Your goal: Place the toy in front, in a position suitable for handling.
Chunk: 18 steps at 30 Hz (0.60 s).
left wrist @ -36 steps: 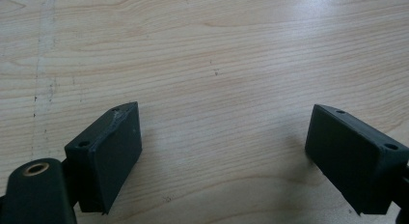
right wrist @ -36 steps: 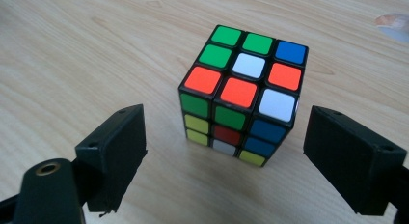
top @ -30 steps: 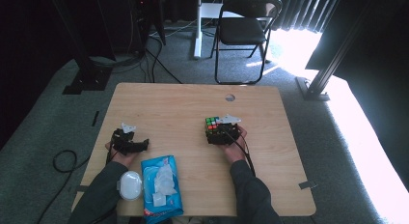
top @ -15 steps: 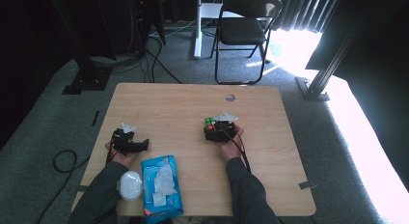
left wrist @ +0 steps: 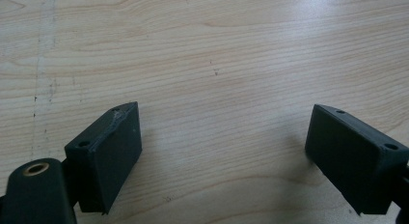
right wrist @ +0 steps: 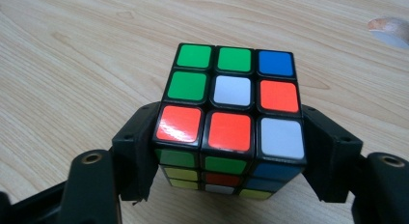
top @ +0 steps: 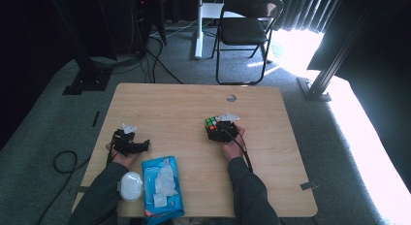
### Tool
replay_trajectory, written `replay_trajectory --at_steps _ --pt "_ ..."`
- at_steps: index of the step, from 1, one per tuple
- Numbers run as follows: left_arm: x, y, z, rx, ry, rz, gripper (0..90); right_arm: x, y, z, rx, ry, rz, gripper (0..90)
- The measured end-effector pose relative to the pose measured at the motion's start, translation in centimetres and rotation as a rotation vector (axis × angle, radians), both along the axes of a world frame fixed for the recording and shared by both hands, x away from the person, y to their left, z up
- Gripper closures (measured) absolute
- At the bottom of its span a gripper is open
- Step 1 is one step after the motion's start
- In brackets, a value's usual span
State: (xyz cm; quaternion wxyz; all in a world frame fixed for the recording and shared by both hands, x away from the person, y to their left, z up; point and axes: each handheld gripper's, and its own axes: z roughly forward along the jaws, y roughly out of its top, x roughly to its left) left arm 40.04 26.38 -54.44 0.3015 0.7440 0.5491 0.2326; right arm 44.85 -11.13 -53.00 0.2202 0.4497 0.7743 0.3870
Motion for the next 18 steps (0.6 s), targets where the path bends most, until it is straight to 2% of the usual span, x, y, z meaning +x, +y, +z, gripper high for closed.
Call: replay_trajectory --at_steps 10,18 --pt "0.0 0.0 0.0 0.001 0.0 0.0 12.8 -0.7 0.1 0.2 -0.006 -0.026 0.038 33.9" --pt "0.0 0.0 0.0 0.001 0.0 0.0 12.8 -2.0 0.6 0.8 -0.001 -0.054 0.122 34.0"
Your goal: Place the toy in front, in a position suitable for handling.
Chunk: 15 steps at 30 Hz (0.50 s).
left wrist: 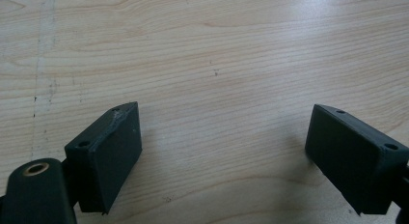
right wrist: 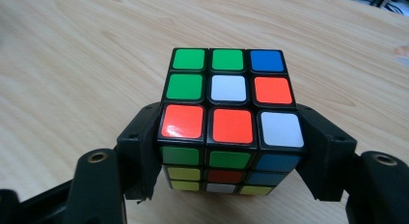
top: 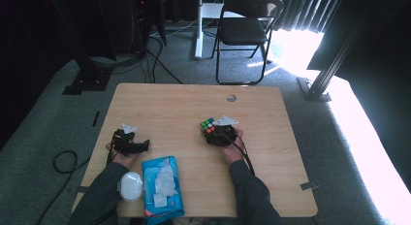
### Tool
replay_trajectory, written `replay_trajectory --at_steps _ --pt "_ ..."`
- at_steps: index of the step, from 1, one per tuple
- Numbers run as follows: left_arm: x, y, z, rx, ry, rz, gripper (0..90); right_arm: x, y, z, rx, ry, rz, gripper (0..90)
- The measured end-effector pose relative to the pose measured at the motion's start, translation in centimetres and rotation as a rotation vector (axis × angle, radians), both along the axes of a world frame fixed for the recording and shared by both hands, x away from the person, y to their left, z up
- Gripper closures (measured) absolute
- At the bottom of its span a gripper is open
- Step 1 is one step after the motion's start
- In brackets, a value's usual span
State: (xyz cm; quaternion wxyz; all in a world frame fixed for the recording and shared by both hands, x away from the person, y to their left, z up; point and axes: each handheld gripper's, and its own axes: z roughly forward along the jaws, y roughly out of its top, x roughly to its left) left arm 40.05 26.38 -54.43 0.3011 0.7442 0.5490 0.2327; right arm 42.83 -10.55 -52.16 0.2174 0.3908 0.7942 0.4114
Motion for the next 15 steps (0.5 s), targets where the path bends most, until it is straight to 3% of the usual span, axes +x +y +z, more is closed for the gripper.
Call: replay_trajectory --at_steps 5,15 --pt "0.0 0.0 0.0 0.0 0.0 0.0 12.8 -0.9 0.4 0.6 -0.003 -0.013 0.058 33.9" --pt "0.0 0.0 0.0 0.0 0.0 0.0 12.8 -2.7 0.5 1.2 0.029 -0.027 0.11 34.0"
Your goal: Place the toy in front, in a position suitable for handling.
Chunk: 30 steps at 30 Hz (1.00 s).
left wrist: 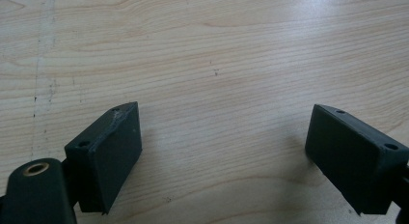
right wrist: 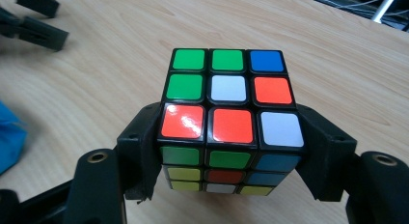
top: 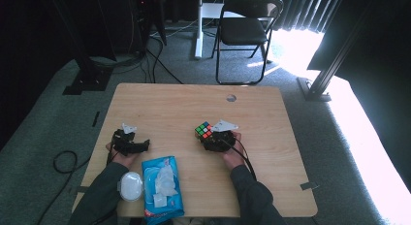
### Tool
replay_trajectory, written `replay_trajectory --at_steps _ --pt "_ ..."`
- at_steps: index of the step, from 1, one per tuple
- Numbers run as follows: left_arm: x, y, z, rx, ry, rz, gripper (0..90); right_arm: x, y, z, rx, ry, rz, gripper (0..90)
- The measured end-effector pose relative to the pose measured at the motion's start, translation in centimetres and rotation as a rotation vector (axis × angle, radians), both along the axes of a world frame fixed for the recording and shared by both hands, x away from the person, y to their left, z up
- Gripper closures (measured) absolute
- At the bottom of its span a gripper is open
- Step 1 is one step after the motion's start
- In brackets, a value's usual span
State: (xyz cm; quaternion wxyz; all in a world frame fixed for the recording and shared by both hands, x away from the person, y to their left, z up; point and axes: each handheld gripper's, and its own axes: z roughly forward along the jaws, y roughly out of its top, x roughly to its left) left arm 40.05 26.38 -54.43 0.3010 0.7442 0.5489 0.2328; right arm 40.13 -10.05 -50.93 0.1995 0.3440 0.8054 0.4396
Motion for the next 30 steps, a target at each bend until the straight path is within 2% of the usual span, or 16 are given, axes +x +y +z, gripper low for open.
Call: replay_trajectory --at_steps 7,15,27,30 --pt "0.0 0.0 0.0 -0.002 -0.002 0.001 12.8 -1.0 -0.1 -0.1 -0.012 -0.001 0.042 34.0" --pt "0.0 0.0 0.0 -0.002 -0.002 0.001 12.8 -1.4 -0.3 -1.4 -0.026 0.023 0.048 33.9" --pt "0.0 0.0 0.0 -0.002 -0.002 0.001 12.8 -1.7 -0.1 -2.2 -0.03 0.041 0.063 33.7" --pt "0.0 0.0 0.0 -0.002 -0.002 0.001 12.8 -1.7 -0.3 -2.2 -0.028 0.062 0.078 32.6"
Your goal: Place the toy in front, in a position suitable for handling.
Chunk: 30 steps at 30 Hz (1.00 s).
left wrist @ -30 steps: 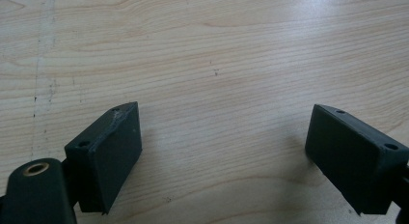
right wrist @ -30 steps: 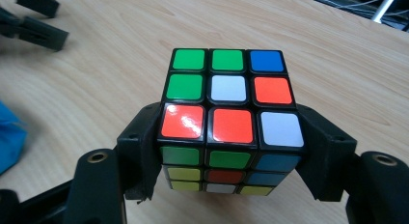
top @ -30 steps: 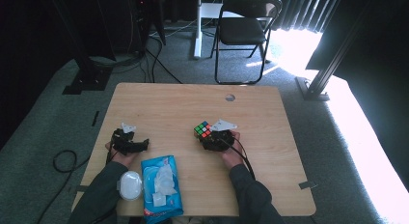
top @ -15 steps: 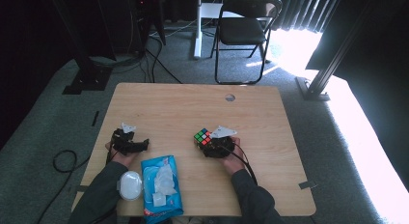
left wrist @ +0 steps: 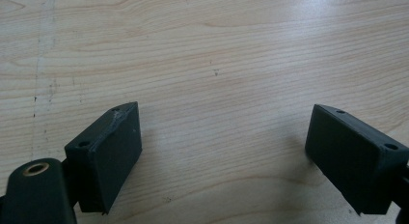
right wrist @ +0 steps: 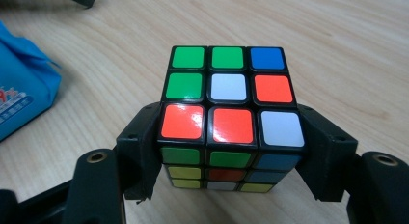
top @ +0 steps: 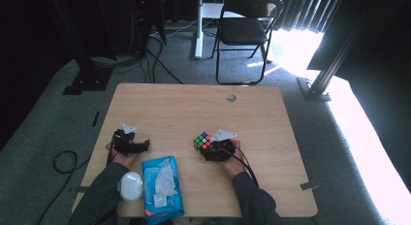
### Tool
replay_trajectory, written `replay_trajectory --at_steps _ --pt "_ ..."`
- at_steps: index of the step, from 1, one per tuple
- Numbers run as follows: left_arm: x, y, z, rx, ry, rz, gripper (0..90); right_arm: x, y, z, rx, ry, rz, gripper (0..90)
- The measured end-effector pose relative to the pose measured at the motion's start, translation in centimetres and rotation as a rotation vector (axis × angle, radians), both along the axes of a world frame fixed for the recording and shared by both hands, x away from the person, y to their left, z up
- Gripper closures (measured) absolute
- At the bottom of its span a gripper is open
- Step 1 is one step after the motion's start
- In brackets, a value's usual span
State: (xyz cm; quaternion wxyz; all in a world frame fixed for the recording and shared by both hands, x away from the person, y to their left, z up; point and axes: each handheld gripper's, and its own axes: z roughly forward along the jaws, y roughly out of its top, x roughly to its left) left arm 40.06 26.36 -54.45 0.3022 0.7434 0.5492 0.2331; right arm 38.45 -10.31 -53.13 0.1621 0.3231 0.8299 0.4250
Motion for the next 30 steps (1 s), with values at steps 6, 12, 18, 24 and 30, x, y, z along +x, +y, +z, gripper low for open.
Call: replay_trajectory --at_steps 6,12,18,24,30 --pt "0.0 0.0 0.0 0.0 0.0 0.0 12.8 -0.3 -0.2 0.1 -0.017 0.015 -0.006 24.0" --pt "0.0 0.0 0.0 0.0 0.0 0.0 12.8 -0.9 -1.2 0.5 -0.001 0.01 -0.017 22.5" --pt "0.0 0.0 0.0 0.0 0.0 0.0 12.8 -1.4 -2.6 0.4 -0.029 0.002 -0.02 22.5" --pt "0.0 0.0 0.0 0.0 0.0 0.0 12.8 -1.9 -3.6 0.2 -0.052 0.002 -0.019 22.5" --pt "-0.1 0.0 0.0 -0.001 -0.002 0.004 13.2 -1.6 -5.5 -0.6 -0.079 0.019 -0.068 22.3"
